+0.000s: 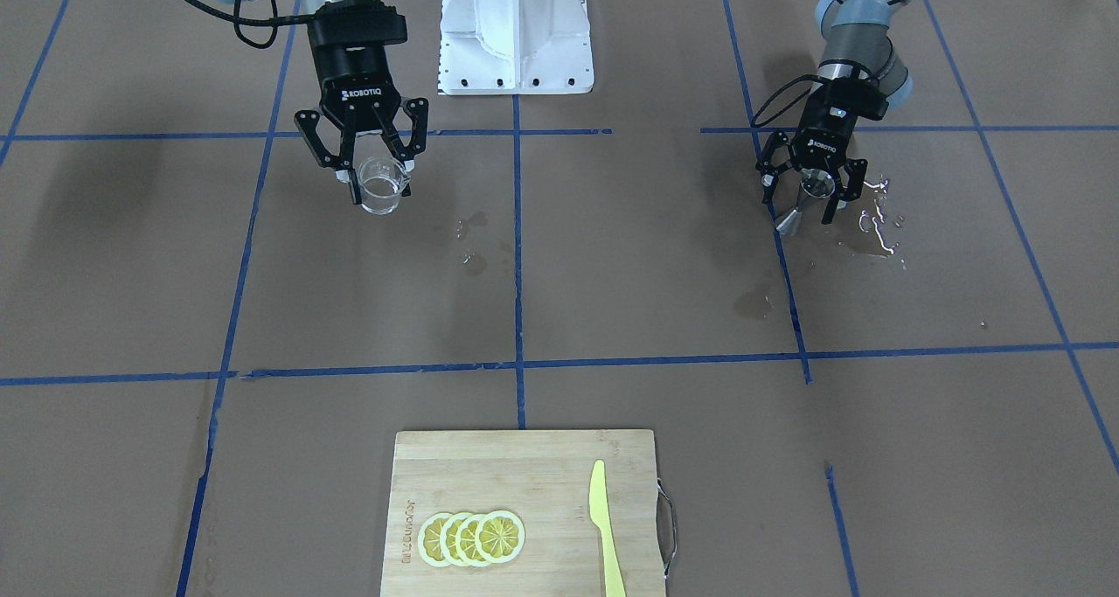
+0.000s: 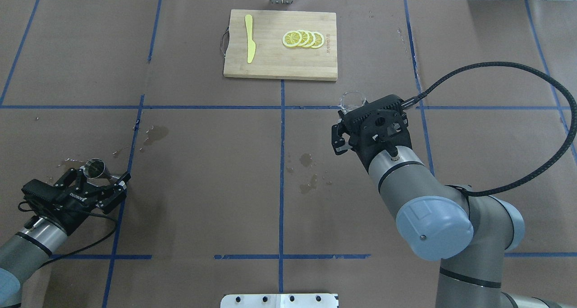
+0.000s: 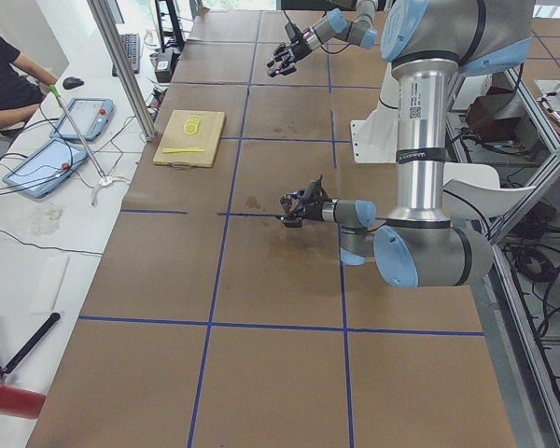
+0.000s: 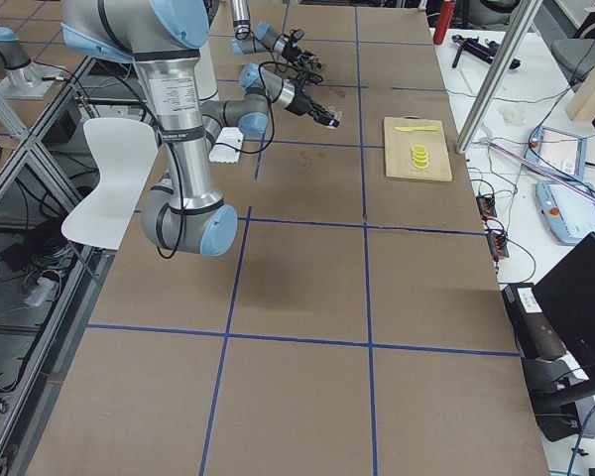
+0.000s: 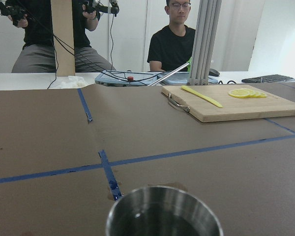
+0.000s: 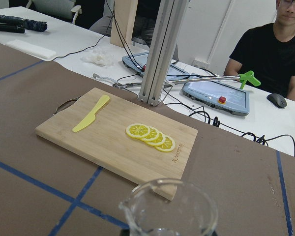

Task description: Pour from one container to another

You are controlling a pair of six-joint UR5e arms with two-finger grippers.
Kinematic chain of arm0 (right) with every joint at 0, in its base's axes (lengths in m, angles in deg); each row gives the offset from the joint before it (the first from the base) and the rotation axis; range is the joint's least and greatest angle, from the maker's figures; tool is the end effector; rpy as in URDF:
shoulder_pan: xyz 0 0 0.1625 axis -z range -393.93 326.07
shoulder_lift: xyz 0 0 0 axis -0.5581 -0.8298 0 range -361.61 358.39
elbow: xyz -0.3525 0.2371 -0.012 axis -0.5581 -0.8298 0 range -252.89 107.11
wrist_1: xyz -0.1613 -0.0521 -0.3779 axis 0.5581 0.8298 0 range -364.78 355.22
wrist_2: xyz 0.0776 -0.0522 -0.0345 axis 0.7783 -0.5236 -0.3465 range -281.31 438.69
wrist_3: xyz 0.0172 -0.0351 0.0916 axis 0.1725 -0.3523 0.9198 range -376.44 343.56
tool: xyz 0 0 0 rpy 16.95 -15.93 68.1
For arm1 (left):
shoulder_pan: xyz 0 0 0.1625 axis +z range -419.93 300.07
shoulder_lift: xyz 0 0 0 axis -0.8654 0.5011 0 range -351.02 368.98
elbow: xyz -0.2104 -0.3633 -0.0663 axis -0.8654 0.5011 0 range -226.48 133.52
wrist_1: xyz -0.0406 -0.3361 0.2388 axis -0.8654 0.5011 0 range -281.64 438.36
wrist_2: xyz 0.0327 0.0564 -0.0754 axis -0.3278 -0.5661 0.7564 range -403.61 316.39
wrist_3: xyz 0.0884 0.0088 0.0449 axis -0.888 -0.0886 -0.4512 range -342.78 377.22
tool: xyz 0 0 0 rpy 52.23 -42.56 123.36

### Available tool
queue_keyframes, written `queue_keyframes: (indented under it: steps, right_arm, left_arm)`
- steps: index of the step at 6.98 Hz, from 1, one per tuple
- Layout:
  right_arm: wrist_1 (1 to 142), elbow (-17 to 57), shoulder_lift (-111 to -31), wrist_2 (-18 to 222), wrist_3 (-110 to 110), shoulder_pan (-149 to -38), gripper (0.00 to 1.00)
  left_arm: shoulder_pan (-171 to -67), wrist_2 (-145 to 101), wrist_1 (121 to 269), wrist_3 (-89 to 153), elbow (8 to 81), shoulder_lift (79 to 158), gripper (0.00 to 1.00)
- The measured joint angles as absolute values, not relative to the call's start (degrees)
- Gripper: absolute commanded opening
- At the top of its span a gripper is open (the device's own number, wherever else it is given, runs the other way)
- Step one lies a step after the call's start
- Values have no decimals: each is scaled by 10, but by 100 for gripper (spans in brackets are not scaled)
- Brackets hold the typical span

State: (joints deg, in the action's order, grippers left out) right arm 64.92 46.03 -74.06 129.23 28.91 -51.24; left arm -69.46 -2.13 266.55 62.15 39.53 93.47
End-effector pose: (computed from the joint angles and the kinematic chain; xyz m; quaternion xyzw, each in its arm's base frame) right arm -0.4267 -0.3389 0.2220 0.5083 -0.2990 -0.0051 0.8076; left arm 0.3741 -0.2736 0.5522 0.5534 0.4315 -0.0746 0.7085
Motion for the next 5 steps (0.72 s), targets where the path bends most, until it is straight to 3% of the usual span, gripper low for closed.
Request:
queue_keyframes:
  steps: [5]
  right_arm:
    - [649, 461, -740, 1292, 289, -513, 0]
  left_arm:
    - [-695, 95, 2579, 619, 502, 831, 100]
